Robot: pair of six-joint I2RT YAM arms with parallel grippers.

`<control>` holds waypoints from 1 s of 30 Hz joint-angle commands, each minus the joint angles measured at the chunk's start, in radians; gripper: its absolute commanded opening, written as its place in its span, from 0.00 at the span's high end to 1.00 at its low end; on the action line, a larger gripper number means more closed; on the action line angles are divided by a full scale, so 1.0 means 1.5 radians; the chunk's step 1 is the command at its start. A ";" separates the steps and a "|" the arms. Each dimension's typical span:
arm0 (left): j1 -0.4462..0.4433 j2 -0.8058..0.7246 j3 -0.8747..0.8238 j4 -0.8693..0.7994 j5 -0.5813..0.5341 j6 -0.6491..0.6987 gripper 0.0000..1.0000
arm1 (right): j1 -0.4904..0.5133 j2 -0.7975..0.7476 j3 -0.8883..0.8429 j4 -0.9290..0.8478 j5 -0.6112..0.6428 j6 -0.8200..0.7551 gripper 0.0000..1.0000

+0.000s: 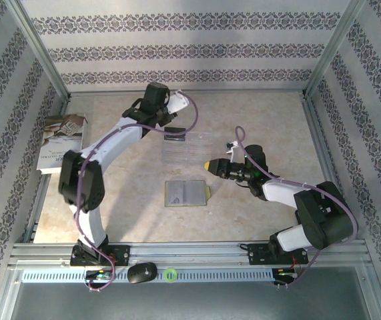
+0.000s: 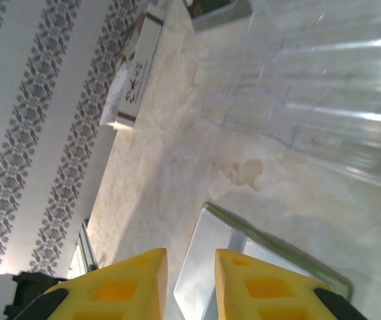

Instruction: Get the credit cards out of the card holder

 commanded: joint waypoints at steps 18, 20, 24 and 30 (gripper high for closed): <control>0.007 -0.587 -0.543 0.116 0.168 -0.746 0.46 | 0.383 0.170 0.362 -0.552 0.482 -0.338 0.60; 0.008 -0.605 -0.571 0.097 0.176 -0.768 0.48 | 0.405 0.207 0.402 -0.589 0.507 -0.349 0.60; 0.013 -0.624 -0.605 0.054 0.172 -0.778 0.49 | 0.438 0.254 0.441 -0.630 0.554 -0.357 0.60; 0.025 -0.666 -0.633 0.074 0.179 -0.793 0.33 | 0.462 0.298 0.464 -0.654 0.597 -0.360 0.59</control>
